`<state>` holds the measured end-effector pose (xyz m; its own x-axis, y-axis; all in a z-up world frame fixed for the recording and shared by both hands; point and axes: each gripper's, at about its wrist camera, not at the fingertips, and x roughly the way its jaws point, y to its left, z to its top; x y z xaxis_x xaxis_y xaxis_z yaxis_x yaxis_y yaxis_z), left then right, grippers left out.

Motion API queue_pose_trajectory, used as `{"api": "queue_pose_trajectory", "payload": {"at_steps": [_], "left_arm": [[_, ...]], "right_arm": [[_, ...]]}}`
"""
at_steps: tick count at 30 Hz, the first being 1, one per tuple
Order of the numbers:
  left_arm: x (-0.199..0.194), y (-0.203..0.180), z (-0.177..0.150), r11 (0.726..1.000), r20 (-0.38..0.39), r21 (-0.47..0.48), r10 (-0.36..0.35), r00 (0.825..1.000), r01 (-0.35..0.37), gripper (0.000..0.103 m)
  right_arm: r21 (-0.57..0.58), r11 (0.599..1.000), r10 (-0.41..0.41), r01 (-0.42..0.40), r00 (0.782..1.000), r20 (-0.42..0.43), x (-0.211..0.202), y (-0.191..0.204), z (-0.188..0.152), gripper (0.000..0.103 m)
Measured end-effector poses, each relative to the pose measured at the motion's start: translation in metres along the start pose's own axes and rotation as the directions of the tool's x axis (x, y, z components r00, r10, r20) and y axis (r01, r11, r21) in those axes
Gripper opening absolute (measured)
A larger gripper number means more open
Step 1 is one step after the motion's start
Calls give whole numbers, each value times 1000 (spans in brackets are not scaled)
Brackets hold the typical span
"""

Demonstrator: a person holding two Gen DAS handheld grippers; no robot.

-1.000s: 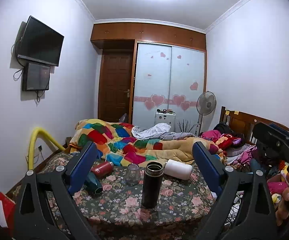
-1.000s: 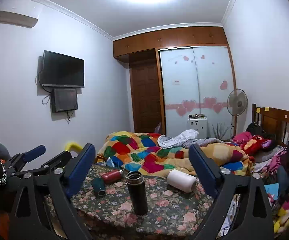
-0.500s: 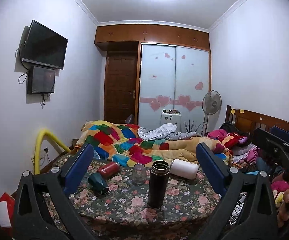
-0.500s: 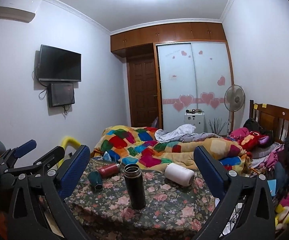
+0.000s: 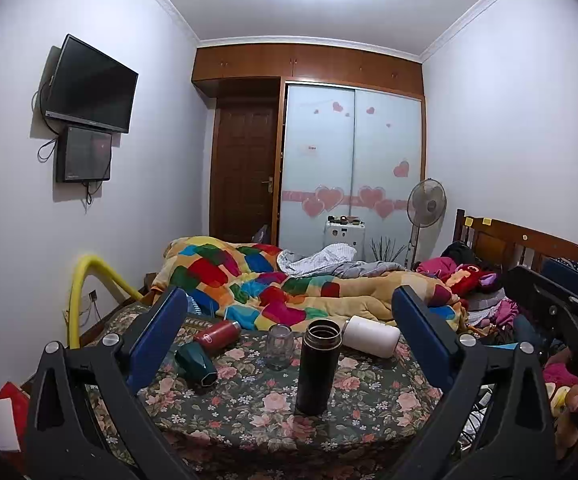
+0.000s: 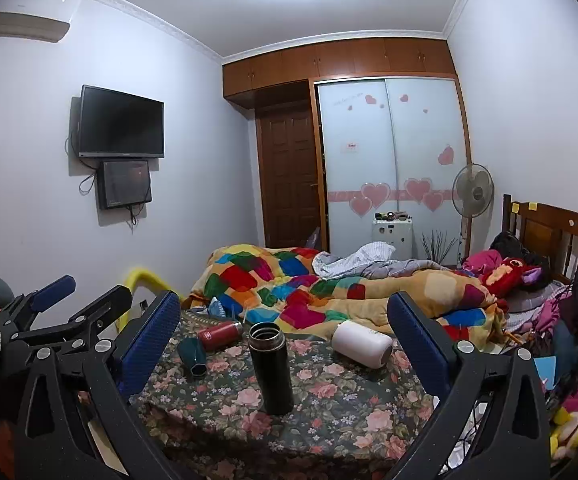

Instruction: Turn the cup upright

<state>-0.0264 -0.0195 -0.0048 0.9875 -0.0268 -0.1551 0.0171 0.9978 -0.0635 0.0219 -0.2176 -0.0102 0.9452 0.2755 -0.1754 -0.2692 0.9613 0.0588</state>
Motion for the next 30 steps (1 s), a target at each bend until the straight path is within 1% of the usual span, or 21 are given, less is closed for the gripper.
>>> {"api": "queue_pose_trajectory", "payload": {"at_steps": [30], "left_arm": [[4,2,0,1000,-10,-11,3,1000,-3,103]], "right_arm": [[8,1000,1,-1,1000,-4,2,0,-1,103]]}}
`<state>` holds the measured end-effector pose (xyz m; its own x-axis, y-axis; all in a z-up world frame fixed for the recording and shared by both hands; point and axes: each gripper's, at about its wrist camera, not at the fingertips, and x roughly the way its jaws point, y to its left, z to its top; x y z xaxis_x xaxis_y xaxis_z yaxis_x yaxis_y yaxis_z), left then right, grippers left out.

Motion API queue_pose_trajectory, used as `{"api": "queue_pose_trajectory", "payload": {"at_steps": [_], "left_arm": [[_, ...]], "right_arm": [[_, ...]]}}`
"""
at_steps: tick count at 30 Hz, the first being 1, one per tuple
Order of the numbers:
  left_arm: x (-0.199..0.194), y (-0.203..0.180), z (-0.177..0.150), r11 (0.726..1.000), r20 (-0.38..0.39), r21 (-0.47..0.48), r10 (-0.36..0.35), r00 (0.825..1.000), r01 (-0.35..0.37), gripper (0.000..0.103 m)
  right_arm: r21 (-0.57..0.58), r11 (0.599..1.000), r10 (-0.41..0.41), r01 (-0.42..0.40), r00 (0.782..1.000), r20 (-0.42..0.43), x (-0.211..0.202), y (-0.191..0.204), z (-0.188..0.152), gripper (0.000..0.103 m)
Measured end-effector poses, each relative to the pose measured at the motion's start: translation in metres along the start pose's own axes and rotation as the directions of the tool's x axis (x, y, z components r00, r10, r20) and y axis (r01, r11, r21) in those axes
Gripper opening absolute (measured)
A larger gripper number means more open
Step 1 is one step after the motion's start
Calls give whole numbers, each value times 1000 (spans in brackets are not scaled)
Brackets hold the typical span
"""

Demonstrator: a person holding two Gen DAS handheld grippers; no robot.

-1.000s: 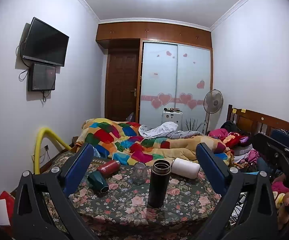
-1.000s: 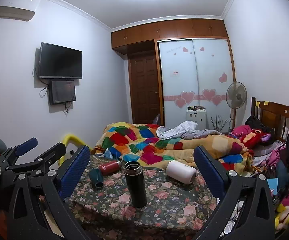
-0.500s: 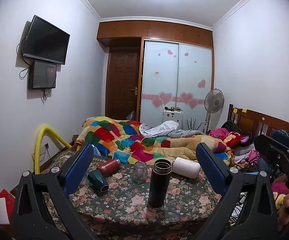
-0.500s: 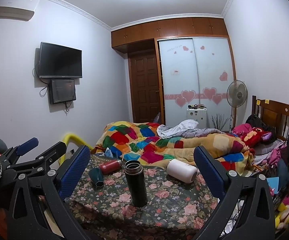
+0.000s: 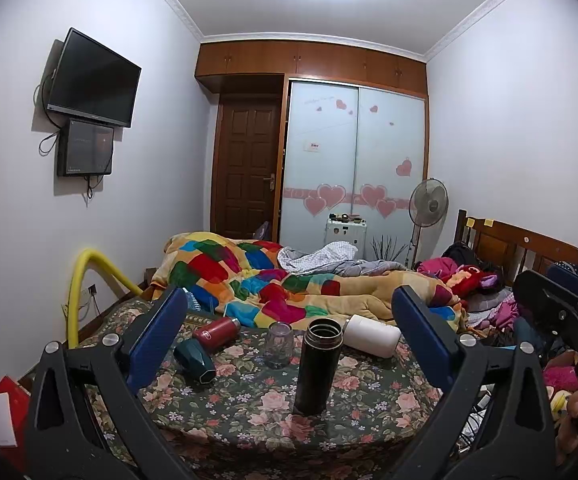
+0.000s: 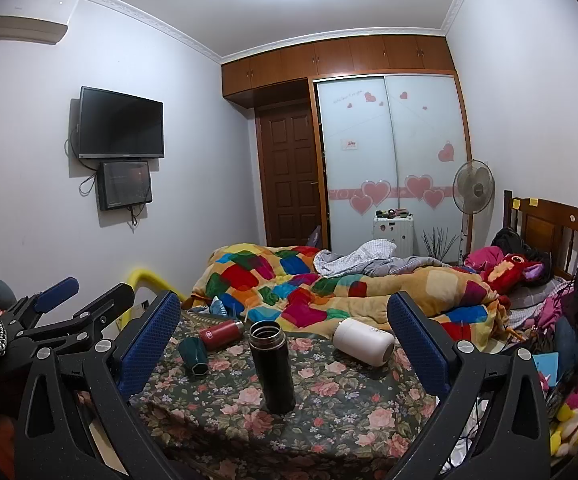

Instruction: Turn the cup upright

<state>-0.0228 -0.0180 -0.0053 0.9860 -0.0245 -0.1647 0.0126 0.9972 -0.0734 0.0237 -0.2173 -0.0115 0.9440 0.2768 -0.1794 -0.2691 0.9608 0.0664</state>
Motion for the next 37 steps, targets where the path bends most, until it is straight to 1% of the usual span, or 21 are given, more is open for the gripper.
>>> {"api": "queue_pose_trajectory", "payload": {"at_steps": [19,26,32,37], "left_arm": [[1,-2,-4,1000,-11,-8,-7,1000,7,103],[-2,-3,-5,1000,-2,-8,-17,1000,17,103],[-1,-1,-5,1000,-3,-10,-20,1000,20,103],[0,8,-6,1000,-10,-22,-13,1000,13,103]], "right_arm": [[-4,1000,2,-2,1000,0,-1,2,0,103],[-6,1000,1,-1,1000,-2,-1,5,-2,103],[-13,1000,-1,1,1000,-11,2,7,-1,103],[-33,999,0,-1,999,-32,9,14,-1,103]]}}
